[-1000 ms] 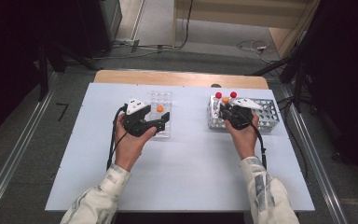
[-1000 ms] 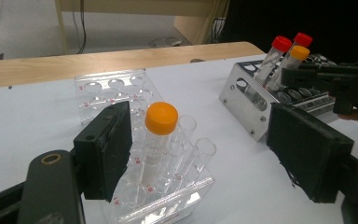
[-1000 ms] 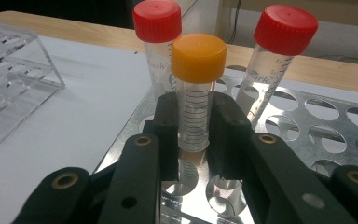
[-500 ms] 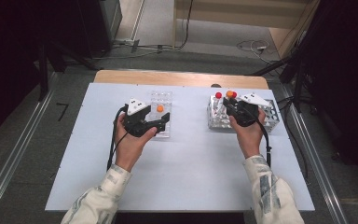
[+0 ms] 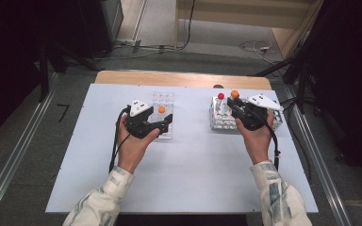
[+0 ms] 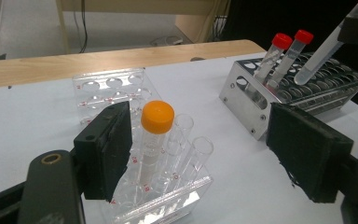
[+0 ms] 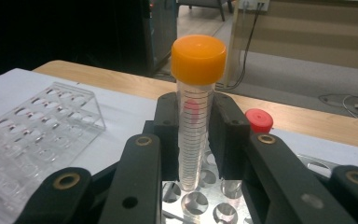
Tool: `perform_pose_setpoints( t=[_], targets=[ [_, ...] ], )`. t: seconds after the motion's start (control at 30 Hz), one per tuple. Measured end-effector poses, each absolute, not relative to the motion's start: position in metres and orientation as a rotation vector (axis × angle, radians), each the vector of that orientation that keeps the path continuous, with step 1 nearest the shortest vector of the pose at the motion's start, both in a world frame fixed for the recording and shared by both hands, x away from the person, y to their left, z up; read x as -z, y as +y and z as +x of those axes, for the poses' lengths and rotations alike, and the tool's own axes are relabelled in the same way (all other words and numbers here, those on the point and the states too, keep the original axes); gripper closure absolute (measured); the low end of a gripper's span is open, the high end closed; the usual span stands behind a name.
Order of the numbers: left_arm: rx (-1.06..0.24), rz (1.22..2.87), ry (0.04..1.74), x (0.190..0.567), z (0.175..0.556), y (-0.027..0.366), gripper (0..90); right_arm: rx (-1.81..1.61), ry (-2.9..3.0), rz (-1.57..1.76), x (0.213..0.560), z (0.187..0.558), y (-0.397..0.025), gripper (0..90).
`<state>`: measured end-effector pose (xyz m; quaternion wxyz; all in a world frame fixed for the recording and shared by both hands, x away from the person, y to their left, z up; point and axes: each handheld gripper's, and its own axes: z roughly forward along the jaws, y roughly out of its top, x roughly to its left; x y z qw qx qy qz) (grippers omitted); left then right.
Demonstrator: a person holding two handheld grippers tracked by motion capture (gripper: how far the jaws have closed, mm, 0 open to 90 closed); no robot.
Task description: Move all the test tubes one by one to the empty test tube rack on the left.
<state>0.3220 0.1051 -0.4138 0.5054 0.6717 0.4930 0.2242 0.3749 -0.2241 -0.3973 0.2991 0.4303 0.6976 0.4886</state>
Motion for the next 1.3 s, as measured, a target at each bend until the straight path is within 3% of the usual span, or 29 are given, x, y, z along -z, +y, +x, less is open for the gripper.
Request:
perform_pose_setpoints(
  t=[1.3],
  targets=[
    [-0.505,1.661,1.096,0.41,0.307,0.082,24.7,-1.332,2.162,0.949,0.439,0.325,-0.155,71.2]
  ],
)
